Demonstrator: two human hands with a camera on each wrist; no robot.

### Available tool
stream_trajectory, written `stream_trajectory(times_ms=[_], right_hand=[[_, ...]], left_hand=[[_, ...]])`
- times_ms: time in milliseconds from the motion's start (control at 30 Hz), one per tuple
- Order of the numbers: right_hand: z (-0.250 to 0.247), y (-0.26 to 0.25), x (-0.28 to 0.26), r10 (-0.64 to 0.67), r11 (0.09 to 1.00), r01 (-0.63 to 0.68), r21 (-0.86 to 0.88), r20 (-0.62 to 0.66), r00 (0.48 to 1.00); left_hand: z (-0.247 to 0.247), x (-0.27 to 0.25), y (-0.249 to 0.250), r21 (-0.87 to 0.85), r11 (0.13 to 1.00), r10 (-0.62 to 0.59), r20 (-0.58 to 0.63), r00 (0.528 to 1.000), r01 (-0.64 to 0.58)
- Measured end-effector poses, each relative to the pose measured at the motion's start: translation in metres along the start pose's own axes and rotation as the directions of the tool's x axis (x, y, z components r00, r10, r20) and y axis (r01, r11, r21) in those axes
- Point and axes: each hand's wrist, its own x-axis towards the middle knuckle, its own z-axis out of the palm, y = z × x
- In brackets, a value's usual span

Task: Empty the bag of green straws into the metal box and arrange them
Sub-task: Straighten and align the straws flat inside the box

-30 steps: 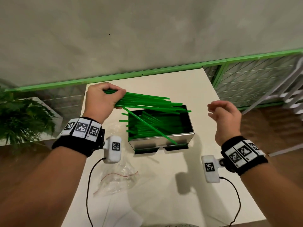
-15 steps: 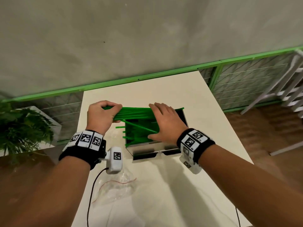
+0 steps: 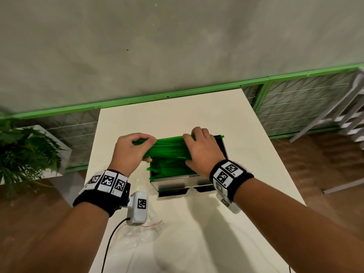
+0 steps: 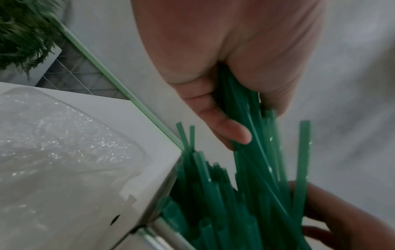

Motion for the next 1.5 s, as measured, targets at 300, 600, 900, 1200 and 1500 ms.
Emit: stream_trajectory(times_ms=[300, 600, 900, 1200, 1500], right_hand=[[0.007, -0.002, -0.003, -0.050, 0.996, 0.044, 0.083, 0.071, 0.996], [0.016, 0.014, -0.009, 0.088, 0.994, -0.098, 0.057, 0.149, 0.985], [0.022, 0.018, -0.022, 0.033, 0.989, -0.051, 0.142, 0.130, 0.991], [0.003, 0.065, -0.009, 0.286, 0.949, -0.247, 0.197, -0.204, 0.936], [-0.011, 0.100, -0.005, 0.190, 0.968, -0.185, 0.170, -0.015, 0.982]], left_hand=[[0.002, -0.010, -0.011, 0.039, 0.997, 0.076, -0.065, 0.995, -0.074], [0.037, -0.010, -0.032, 0.732, 0.613, 0.350, 0.084, 0.933, -0.296], [0.060, -0.011, -0.044, 0.373, 0.915, 0.169, -0.011, 0.986, -0.153], [0.056, -0.020, -0.047, 0.308, 0.925, 0.249, -0.052, 0.967, -0.222], [0.056, -0.022, -0.048, 0.528, 0.802, 0.205, 0.193, 0.960, -0.277]])
